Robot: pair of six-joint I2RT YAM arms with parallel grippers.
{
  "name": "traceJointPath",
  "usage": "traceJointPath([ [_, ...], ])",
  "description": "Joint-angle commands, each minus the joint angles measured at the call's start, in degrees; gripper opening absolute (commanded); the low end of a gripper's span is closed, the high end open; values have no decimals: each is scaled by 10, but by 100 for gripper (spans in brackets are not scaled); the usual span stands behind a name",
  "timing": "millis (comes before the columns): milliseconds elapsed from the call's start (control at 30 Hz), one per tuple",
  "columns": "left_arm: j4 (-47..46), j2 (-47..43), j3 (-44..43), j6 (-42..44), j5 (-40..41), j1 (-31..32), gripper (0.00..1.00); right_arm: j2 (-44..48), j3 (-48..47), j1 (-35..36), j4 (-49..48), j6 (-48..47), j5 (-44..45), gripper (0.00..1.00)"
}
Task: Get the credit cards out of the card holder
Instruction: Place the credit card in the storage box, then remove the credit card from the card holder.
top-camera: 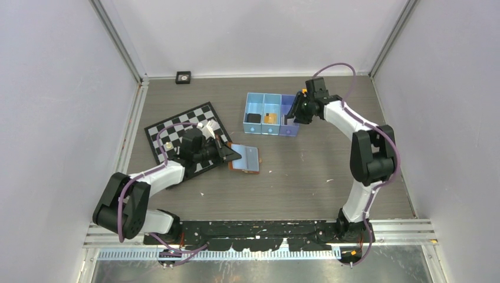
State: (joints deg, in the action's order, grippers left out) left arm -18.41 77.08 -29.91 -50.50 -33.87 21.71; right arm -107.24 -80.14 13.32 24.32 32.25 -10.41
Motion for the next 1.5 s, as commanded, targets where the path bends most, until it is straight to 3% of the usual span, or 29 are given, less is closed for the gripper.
traceJointPath([
  [0,-7,2,-21,7,-5,-2,0,123,28,52,-15,-1,62,50],
  [200,-7,4,-21,10,-4,-2,0,245,132,174,-50,-15,154,64],
  [400,-5,0,-19,21,1,-2,0,373,332,191,-170,25,164,81],
  [500,-12,-10,-10,22,5,-2,0,406,392,191,-212,34,175,82],
  [733,-7,-31,-13,17,56,16,0,374,415,191,-276,71,161,84],
  [900,35,3,-86,-6,88,60,0,369,436,191,-316,96,133,83],
  [1033,61,39,-132,25,76,63,0,380,445,191,-327,99,129,82],
  [1300,-94,11,-73,-20,-7,63,0,386,468,190,-374,111,102,82],
  [1467,-181,-35,-28,-66,-24,63,0,414,485,191,-395,122,78,87],
])
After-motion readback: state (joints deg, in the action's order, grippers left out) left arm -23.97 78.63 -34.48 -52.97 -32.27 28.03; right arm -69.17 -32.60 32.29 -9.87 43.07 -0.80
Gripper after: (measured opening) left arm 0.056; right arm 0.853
